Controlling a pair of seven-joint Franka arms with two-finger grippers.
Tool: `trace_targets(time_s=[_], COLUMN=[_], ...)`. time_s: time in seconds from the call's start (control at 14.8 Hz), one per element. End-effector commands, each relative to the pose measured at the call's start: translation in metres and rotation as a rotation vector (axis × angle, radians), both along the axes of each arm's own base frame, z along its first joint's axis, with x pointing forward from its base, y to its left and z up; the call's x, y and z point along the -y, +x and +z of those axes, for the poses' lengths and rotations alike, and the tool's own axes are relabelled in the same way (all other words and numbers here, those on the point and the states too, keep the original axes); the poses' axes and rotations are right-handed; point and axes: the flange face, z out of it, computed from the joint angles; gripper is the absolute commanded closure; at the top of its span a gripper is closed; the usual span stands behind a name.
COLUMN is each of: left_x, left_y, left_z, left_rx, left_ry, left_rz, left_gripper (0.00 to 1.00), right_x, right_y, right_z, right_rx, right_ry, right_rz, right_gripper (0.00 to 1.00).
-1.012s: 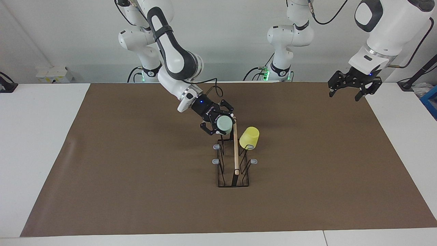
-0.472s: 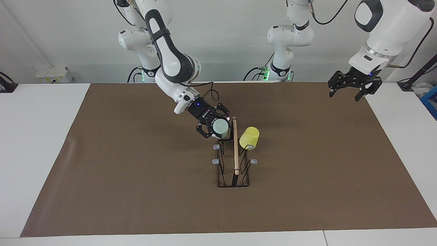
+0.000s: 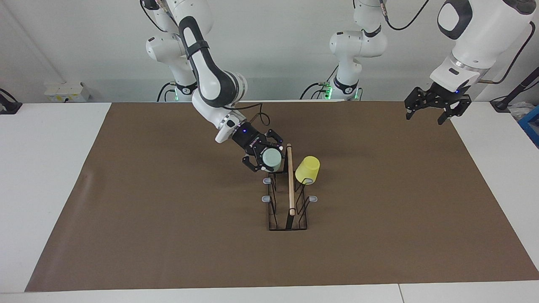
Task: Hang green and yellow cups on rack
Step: 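Lower the green cup onto the rack peg with the right gripper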
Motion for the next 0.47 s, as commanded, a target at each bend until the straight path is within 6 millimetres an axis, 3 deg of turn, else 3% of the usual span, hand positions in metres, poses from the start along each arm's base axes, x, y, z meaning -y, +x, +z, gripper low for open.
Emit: trace_targets(time_s=[0.0,0.13,0.27,0.34,0.4], left_x=[-0.0006,-0.0006,-0.0006,-0.0006,-0.0006], left_y=[-0.0088,-0.0088,-0.0087,-0.0088,-0.0087], left_z=[0.0006,0.0006,0.0007,0.0006,0.0007], left_rx=[0.003,0.003,0.005,0.003,0.005], left_ry=[0.011,0.011,0.011,0.011,0.011], left_rz=[0.008,0.008,0.008,0.008,0.008], left_gripper=[0.0,0.0,0.0,0.0,0.0], right_x=[0.0026,0.0029,0.0034,0.0033,0.0033], right_y=[0.0006,0.0002,-0.0004,-0.0005,-0.0005], right_z=[-0.0047,-0.0054,-0.0061,-0.0061,-0.0062], right_rx=[0.016,0.015,0.002,0.001,0.001], right_ry=[0.01,0.01,0.02,0.021,0.022], right_rz=[-0.007,-0.007,-0.024,-0.025,-0.026], right_gripper=[0.69,0.68,0.24,0.07,0.0])
